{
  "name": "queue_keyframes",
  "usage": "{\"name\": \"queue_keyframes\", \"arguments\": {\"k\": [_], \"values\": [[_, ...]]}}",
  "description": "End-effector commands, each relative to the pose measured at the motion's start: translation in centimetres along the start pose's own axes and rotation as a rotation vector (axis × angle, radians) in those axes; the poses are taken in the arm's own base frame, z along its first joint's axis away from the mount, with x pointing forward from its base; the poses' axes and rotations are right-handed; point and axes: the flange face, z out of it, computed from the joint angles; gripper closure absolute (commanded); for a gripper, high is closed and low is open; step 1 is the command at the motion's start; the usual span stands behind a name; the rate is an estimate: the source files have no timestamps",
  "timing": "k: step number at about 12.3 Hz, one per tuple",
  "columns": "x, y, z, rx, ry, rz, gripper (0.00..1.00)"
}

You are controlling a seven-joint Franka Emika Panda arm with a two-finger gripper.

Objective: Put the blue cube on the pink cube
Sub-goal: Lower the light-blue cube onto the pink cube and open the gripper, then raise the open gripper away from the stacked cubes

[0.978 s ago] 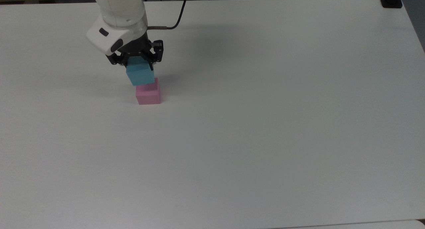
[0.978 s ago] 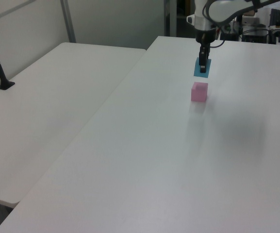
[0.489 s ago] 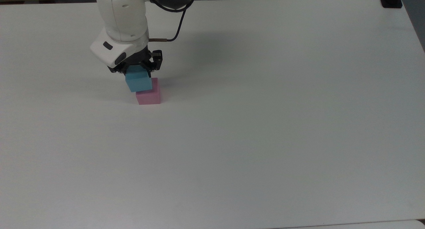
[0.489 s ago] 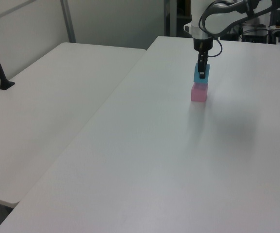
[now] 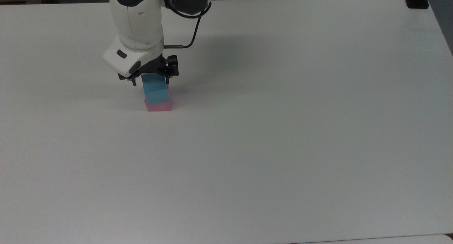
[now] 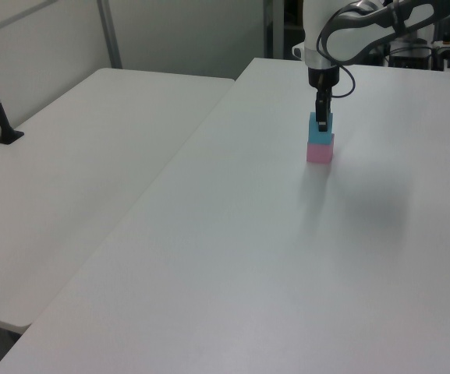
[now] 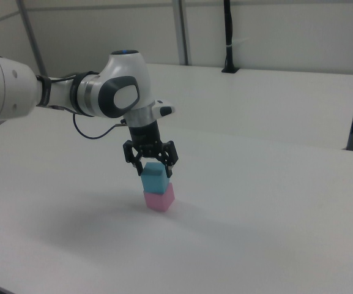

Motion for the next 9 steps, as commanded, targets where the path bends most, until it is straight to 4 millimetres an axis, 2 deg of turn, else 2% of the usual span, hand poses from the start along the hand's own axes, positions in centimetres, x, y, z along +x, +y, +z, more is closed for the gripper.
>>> {"name": "queue_keyframes", "arguments": {"k": [1, 2, 3, 5, 9], "values": [[0.3, -0.4, -0.7, -0.02, 0.017, -0.001, 0.0], [0.0, -0.1, -1.4, -0.018, 0.022, 0.004, 0.0], [-0.4, 0.2, -3.3, -0.016, 0.052, 0.03, 0.0], [-2.3, 1.2, -8.0, 0.002, 0.106, 0.2, 0.0], [-6.7, 0.4, -15.6, 0.051, 0.07, 0.229, 0.0]]}}
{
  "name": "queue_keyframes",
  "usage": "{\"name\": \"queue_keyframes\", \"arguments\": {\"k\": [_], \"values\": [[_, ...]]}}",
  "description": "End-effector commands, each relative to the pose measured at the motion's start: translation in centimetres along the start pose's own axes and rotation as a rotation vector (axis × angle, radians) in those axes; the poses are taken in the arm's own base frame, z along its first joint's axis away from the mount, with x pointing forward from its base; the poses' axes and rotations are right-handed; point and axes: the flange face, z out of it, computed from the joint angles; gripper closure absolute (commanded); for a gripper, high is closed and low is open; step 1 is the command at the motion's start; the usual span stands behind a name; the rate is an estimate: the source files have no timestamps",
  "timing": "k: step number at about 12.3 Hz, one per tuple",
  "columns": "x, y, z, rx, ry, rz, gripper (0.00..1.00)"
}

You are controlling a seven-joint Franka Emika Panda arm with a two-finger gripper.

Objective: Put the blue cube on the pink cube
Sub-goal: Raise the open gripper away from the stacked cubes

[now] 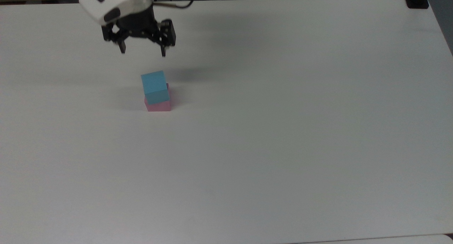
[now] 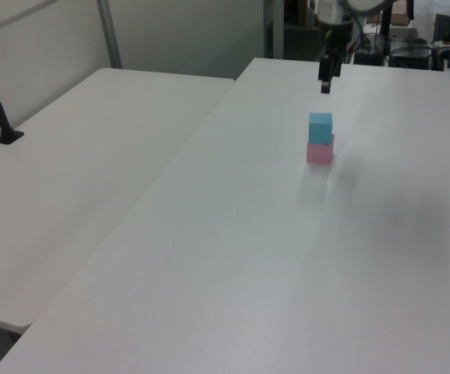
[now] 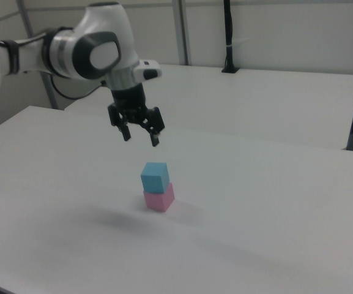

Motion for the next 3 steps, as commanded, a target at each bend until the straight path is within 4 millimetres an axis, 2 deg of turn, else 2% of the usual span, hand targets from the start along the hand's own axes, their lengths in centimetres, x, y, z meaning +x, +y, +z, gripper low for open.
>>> {"name": "queue_keyframes", "arguments": {"k": [1, 3], "values": [[-3.1, 0.2, -6.1, 0.011, -0.044, 0.079, 0.0], [-3.8, -0.2, -7.9, 0.016, -0.062, 0.083, 0.0]]}}
